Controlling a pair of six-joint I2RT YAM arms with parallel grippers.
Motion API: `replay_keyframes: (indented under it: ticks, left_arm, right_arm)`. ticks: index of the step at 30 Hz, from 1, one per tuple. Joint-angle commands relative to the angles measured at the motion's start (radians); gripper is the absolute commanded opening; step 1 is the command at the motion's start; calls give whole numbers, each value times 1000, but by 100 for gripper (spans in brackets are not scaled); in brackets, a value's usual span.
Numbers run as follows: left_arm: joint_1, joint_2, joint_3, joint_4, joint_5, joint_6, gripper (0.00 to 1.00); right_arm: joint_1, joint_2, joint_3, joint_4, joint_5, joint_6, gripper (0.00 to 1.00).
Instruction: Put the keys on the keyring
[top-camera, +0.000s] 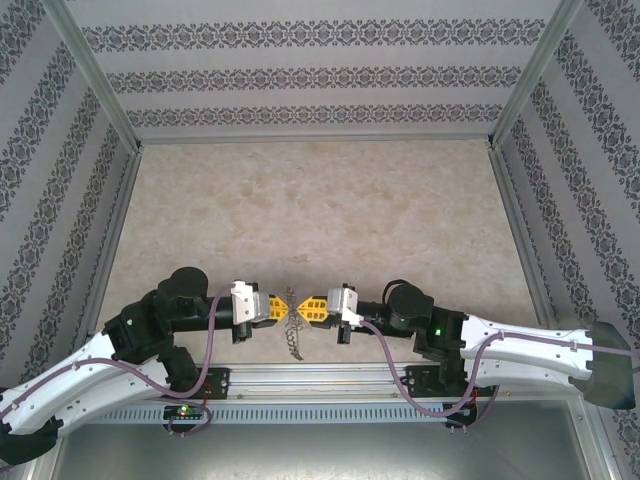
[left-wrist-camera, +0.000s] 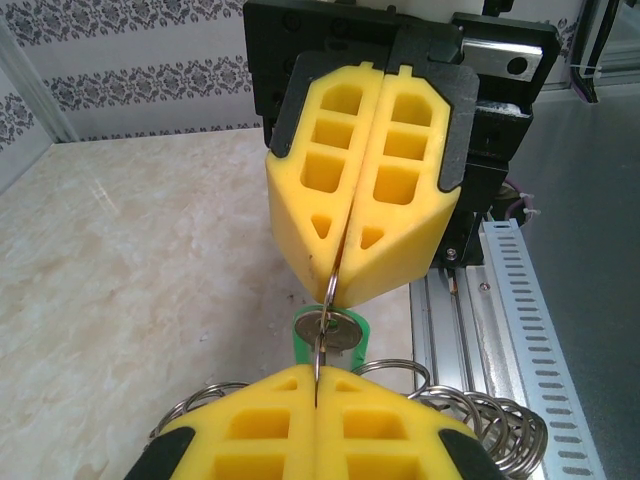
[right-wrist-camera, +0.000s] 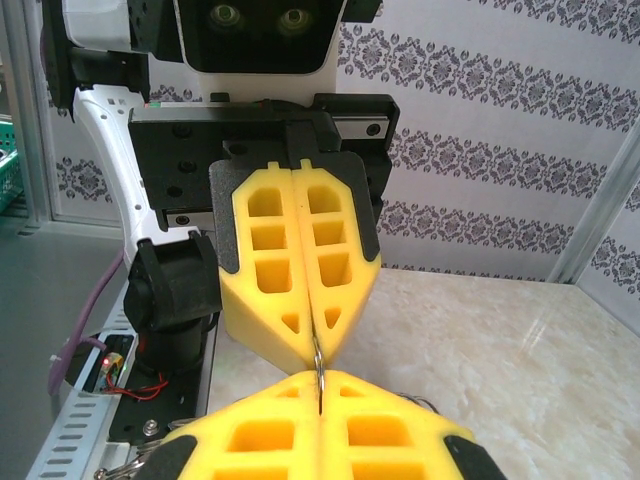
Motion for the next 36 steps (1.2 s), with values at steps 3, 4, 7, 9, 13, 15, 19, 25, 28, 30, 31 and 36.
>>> replay_keyframes:
  ticks: [3, 4, 7, 9, 13, 15, 19, 25, 28, 30, 31, 36]
  left_arm:
    - [-12, -14, 11, 11, 4, 15, 0]
    - [-12, -14, 10, 11, 4, 16, 0]
    - [-11, -14, 11, 11, 4, 16, 0]
    - [-12, -14, 11, 10, 2, 16, 0]
    - [-12, -14, 10, 11, 4, 15, 0]
    - [-12, -14, 10, 9, 4, 16, 0]
    - [-12, -16, 12, 10, 3, 16, 0]
    - [-12, -16, 11, 11, 4, 17, 0]
    - [-11, -16, 12, 11, 4, 16, 0]
    - [-12, -17, 11, 11, 4, 17, 0]
    - [-12, -17, 12, 11, 4, 17, 0]
    - [-12, -17, 11, 12, 5, 19, 0]
  right_arm:
    - [2, -2, 25, 37, -1, -8, 0]
    - [1, -1, 27, 35, -1, -8, 0]
    - [2, 5, 29, 38, -5, -8, 0]
    - [1, 9, 27, 41, -5, -8, 0]
    - [2, 13, 29, 41, -3, -11, 0]
    - [0, 15, 30, 41, -1, -12, 0]
    - [0, 16, 31, 36, -1, -13, 0]
    - [0, 28, 34, 36, -12, -14, 0]
    - [0, 32, 35, 35, -17, -12, 0]
    - [-1, 35, 36, 33, -20, -12, 0]
    - [0, 34, 35, 30, -20, -12, 0]
    - [-1, 41, 33, 28, -21, -13, 0]
